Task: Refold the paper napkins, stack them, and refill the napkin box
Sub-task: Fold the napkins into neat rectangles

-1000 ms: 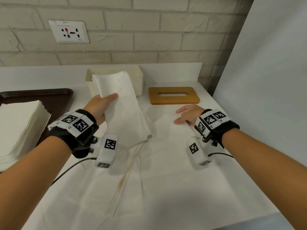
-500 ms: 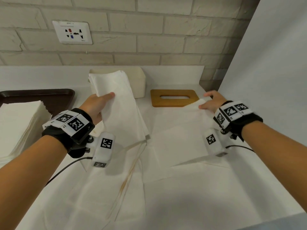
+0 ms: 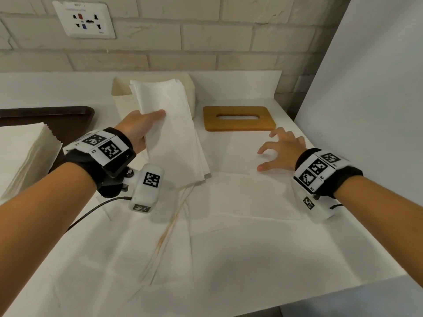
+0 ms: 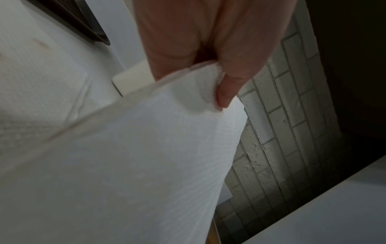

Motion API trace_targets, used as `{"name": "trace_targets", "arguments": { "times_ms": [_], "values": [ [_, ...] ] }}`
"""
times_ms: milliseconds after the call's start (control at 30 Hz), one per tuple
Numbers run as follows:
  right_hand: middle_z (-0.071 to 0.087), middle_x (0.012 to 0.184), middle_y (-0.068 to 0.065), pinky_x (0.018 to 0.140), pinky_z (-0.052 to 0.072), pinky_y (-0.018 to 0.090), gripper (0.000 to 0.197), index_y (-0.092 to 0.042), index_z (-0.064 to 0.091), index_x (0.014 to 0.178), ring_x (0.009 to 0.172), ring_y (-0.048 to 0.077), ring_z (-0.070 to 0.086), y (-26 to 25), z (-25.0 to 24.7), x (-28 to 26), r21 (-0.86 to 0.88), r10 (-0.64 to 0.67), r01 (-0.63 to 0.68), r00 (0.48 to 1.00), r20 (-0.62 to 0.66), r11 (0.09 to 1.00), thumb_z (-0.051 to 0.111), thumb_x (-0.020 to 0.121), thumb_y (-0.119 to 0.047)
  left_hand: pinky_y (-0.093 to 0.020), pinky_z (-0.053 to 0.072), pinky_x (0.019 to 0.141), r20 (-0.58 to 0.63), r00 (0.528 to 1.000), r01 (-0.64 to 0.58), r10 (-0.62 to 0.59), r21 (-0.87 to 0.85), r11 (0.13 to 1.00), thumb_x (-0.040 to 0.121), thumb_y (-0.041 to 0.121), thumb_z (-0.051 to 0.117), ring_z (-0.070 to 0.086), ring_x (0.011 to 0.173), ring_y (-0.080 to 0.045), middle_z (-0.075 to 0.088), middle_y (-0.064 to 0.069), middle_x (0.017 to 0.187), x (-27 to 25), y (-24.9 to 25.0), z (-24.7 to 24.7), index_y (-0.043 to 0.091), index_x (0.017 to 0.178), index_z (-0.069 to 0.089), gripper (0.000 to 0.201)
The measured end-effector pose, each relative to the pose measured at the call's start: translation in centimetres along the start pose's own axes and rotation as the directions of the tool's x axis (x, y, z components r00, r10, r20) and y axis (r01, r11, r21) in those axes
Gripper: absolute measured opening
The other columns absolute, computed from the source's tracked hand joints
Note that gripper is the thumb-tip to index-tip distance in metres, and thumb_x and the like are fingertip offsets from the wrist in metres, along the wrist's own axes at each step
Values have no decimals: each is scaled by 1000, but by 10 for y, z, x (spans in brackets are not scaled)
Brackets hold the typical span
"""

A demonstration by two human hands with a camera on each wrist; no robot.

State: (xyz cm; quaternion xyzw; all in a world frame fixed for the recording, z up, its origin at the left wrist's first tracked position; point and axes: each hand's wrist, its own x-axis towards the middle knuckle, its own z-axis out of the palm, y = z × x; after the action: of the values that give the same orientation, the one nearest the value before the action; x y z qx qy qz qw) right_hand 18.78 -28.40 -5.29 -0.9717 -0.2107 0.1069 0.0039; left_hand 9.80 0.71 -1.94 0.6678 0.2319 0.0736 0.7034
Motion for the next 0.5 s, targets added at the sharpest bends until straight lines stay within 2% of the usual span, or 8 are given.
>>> {"name": "trace_targets", "arguments": {
  "times_ms": [100, 200, 267, 333, 400, 500],
  "values": [
    [46, 131, -1, 104, 23, 38, 40, -26, 64, 112, 126, 22, 34, -20, 5, 0, 55, -147, 144, 988, 56, 988, 65, 79, -48, -26, 49, 71, 3, 1000, 4, -4, 20, 1000, 95, 20, 51, 61, 86, -14, 63, 0, 95, 0, -2, 6, 6, 126, 51, 34],
    [60, 116, 0, 100, 38, 36, 35, -19, 66, 107, 112, 19, 51, -34, 19, 6, 142, -177, 165, 981, 79, 976, 68, 79, -39, -26, 49, 72, 1, 1000, 6, -6, 31, 999, 95, 20, 52, 62, 86, -15, 63, -1, 96, -1, -5, 11, 5, 126, 51, 35],
    [62, 106, -1, 92, 47, 33, 26, -17, 68, 98, 102, 19, 57, -39, 24, 10, 168, -165, 151, 984, 68, 974, 70, 78, -33, -25, 49, 71, -3, 1000, 10, -9, 25, 1000, 95, 20, 52, 61, 85, -14, 63, -1, 95, -3, -5, 14, 5, 125, 52, 33],
    [63, 100, 1, 86, 51, 33, 15, -14, 70, 90, 97, 21, 61, -41, 26, 12, 173, -181, 169, 982, 57, 970, 68, 80, -24, -25, 49, 70, -12, 1000, 7, -6, 16, 1000, 95, 19, 51, 61, 84, -14, 63, -1, 94, -3, -7, 15, 4, 125, 51, 34],
    [67, 100, 7, 86, 52, 34, 11, -9, 70, 87, 96, 24, 62, -43, 29, 10, 159, -225, 216, 974, 36, 963, 64, 82, -16, -25, 49, 70, -11, 1000, 10, -10, 16, 1000, 95, 20, 52, 61, 84, -14, 63, -1, 94, -7, -8, 17, 4, 126, 51, 34],
    [66, 104, 9, 89, 50, 34, 15, -7, 68, 92, 99, 25, 61, -44, 24, 11, 179, -217, 210, 976, 23, 961, 57, 85, -13, -25, 49, 71, -7, 1000, 23, -23, 12, 1000, 95, 20, 52, 61, 84, -14, 63, 0, 94, -6, -3, 16, 6, 126, 51, 34]
  ]
}}
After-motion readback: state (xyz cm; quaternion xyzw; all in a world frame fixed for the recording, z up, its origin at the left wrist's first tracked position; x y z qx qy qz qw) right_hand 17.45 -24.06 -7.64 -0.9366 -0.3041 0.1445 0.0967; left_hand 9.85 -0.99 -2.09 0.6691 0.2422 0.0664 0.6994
